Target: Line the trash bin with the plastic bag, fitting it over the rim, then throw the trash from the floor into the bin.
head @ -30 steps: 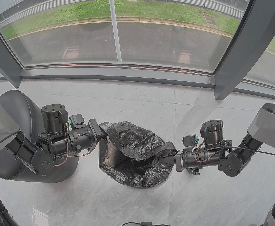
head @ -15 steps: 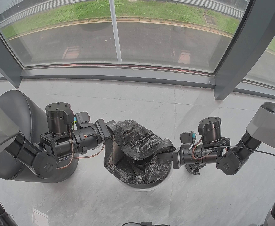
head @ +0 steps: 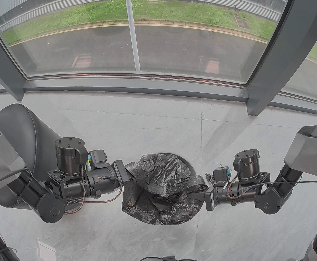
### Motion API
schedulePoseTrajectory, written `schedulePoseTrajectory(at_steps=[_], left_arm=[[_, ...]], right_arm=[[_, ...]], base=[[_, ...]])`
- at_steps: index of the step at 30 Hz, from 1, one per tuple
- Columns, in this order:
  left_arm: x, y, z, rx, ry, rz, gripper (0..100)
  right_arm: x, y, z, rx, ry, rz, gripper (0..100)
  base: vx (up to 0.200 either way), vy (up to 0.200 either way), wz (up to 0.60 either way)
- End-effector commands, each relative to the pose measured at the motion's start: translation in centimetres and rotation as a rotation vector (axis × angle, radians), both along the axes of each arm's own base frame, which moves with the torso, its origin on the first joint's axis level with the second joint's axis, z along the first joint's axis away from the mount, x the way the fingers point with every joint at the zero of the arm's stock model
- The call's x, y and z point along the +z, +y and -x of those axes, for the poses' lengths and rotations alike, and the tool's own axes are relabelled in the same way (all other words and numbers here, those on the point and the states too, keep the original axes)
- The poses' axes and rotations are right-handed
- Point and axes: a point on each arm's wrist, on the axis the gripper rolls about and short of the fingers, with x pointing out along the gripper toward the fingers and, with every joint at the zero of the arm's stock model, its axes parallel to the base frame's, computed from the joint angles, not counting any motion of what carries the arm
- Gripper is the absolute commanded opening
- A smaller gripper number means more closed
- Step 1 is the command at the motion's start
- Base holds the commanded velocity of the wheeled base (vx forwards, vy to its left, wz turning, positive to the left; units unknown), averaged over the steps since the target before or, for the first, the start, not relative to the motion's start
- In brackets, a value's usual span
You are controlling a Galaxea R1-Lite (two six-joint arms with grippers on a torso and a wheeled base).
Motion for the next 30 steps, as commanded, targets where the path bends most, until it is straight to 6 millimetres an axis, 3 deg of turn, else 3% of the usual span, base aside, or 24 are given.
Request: schedulePoseTrajectory(at_steps=[1, 14, 30], left_arm=[[-0.6, 0.2, 0.9, -0.006, 0.024, -0.002, 0], [-1.3, -1.1, 2.2, -0.048, 0.081, 0.007, 0], [-1.5, -1.0, 2.5, -0.044, 0.107, 0.013, 0]], right_arm=[[-0.9, -0.2, 1.4, -0.004, 0.012, 0.023, 0], [-2.0, -1.0, 3.1, -0.01, 0.043, 0.048, 0], [-2.0, -1.3, 2.9, -0.063, 0.041, 0.055, 0]], base=[[0.0, 0.0, 0.0], [0.0, 0.0, 0.0], [0.0, 0.0, 0.0]])
